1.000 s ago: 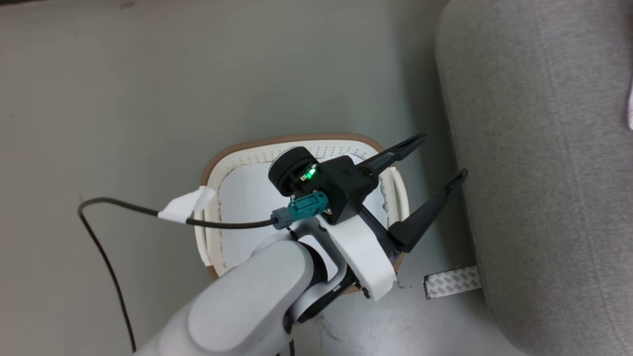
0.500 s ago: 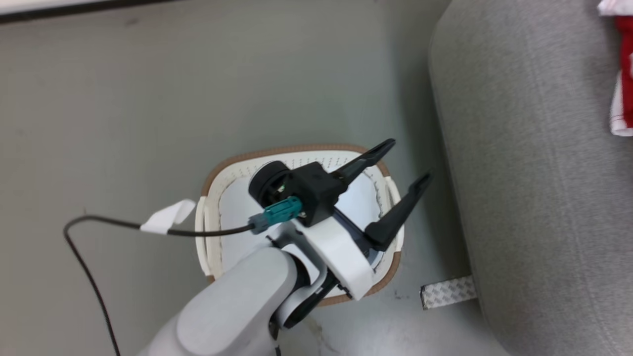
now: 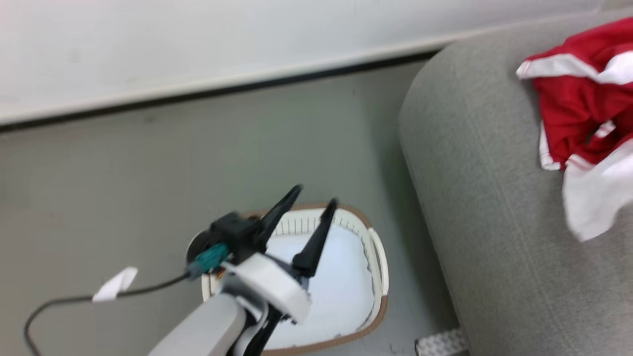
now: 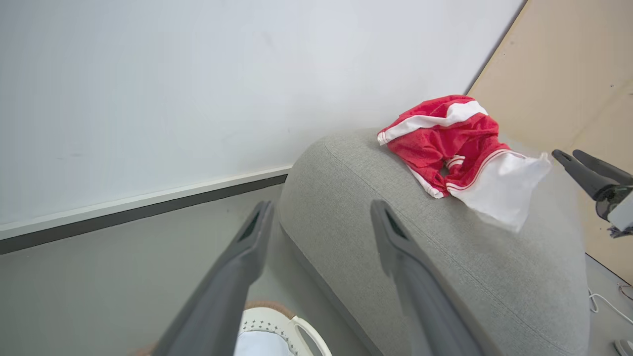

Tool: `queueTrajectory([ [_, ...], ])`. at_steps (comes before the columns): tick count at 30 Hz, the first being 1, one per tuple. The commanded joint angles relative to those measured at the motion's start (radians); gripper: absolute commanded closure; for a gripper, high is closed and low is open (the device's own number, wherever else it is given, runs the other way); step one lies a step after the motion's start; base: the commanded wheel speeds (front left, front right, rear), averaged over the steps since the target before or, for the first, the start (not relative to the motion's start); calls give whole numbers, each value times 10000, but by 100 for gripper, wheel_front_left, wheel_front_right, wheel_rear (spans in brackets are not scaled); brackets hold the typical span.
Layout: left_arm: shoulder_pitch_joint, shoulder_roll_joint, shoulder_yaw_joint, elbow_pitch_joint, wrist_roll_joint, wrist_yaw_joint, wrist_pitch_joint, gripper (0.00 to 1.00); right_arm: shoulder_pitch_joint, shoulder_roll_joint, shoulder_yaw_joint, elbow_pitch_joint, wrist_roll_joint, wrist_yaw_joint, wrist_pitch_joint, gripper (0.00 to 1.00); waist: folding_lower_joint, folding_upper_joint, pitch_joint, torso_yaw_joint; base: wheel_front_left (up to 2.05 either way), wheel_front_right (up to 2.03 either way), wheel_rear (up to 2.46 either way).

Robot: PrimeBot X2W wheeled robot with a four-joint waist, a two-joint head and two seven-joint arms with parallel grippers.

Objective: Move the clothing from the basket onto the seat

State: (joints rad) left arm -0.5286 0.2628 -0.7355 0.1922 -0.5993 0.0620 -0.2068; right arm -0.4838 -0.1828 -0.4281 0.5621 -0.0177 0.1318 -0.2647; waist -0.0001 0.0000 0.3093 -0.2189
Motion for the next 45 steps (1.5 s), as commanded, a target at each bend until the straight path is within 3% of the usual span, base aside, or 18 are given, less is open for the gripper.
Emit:
queueTrajectory([
  [1, 320, 89, 85, 83, -166, 82, -140, 0, 389, 77, 7, -264, -70, -22, 7, 0, 1, 0, -693, 2, 0, 0, 0],
  [12, 2051, 95, 1477, 231, 238, 570, -576, 0, 2387, 745, 766, -1883, -497, -22, 6, 0, 1, 0, -2238, 349, 0, 0, 0],
  [22, 3891, -350, 3639, 183, 1608, 449, -575, 0, 3464, 1058, 1841, -2720, -694, -22, 7, 0, 1, 0, -3038, 740, 0, 0, 0],
  [34, 5152, -1053, 5453, 588, 2738, 4, -578, 0, 4550, 1310, 2531, -2639, -629, -22, 6, 0, 1, 0, -3520, 1095, 0, 0, 0],
  [45, 5689, -1699, 6745, 807, 3541, -650, -577, 0, 4893, 1307, 3656, -2143, 285, -22, 6, 0, 1, 0, -3629, 1349, 0, 0, 0],
])
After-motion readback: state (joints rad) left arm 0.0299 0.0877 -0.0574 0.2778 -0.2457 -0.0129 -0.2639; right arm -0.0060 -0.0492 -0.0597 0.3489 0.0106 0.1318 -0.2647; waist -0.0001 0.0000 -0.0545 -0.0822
